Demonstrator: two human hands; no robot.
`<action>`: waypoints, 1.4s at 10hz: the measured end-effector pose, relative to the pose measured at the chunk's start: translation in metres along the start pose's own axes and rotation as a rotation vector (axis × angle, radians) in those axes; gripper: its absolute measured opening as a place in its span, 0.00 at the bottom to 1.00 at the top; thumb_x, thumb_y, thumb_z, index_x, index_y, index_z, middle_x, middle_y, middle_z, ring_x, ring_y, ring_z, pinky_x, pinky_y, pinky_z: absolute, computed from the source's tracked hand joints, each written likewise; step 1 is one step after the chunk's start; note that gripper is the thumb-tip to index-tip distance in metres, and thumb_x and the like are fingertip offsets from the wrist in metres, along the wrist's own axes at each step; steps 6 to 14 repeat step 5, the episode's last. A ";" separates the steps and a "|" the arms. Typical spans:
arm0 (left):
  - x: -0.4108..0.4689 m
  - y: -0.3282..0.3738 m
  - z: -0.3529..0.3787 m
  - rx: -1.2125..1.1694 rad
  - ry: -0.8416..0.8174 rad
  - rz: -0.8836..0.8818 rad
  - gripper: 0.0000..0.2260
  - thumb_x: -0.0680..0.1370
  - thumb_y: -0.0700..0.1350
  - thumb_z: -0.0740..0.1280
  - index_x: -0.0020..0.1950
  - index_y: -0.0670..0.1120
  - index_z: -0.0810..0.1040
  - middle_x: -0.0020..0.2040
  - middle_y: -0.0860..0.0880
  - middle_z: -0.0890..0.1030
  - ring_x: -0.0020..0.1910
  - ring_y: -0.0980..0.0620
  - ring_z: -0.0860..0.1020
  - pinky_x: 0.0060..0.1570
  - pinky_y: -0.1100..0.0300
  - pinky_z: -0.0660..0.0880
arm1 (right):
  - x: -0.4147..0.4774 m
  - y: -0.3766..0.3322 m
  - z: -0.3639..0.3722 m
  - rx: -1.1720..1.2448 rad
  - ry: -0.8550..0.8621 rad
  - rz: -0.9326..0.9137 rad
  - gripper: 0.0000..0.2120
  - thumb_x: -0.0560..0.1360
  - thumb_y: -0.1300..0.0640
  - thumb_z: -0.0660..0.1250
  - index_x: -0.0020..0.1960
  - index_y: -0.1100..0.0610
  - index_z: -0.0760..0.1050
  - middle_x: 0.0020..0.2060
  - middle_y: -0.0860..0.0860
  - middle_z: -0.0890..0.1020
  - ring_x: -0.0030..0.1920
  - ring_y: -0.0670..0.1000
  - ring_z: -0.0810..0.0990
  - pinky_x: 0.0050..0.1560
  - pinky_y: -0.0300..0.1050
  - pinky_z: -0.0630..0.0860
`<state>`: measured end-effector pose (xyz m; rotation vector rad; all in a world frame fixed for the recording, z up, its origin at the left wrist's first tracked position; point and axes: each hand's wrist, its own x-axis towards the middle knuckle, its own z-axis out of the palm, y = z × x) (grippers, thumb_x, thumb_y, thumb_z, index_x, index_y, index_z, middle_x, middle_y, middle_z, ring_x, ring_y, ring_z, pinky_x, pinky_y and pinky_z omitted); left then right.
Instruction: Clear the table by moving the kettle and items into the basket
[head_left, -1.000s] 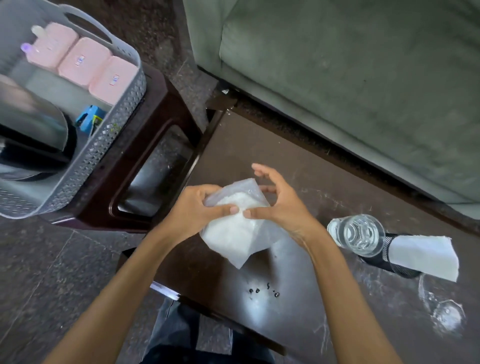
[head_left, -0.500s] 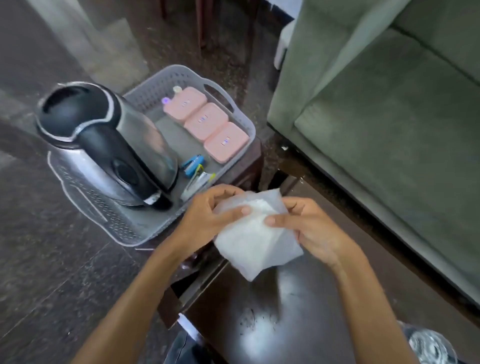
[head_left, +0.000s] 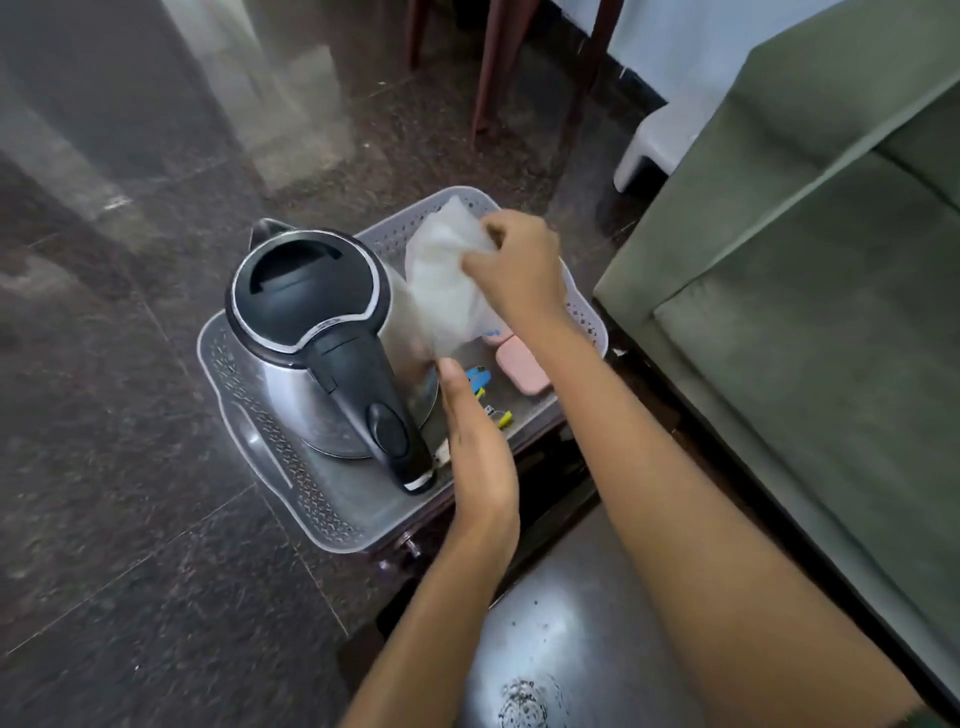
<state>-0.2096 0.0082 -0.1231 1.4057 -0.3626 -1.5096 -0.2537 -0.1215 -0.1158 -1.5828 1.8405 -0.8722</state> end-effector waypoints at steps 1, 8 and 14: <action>-0.002 0.001 0.002 -0.011 0.003 -0.017 0.24 0.81 0.59 0.46 0.75 0.51 0.57 0.64 0.61 0.64 0.60 0.69 0.64 0.61 0.65 0.56 | 0.005 0.006 0.022 -0.110 -0.103 -0.025 0.07 0.65 0.64 0.65 0.41 0.58 0.78 0.39 0.55 0.80 0.41 0.55 0.76 0.38 0.46 0.70; 0.000 -0.005 -0.002 -0.001 -0.001 0.035 0.25 0.81 0.57 0.47 0.76 0.49 0.57 0.70 0.60 0.64 0.64 0.67 0.66 0.58 0.75 0.59 | -0.013 0.017 0.030 -0.148 -0.230 -0.019 0.14 0.66 0.55 0.71 0.49 0.60 0.78 0.47 0.58 0.81 0.48 0.57 0.75 0.47 0.49 0.71; 0.000 -0.005 -0.002 -0.001 -0.001 0.035 0.25 0.81 0.57 0.47 0.76 0.49 0.57 0.70 0.60 0.64 0.64 0.67 0.66 0.58 0.75 0.59 | -0.013 0.017 0.030 -0.148 -0.230 -0.019 0.14 0.66 0.55 0.71 0.49 0.60 0.78 0.47 0.58 0.81 0.48 0.57 0.75 0.47 0.49 0.71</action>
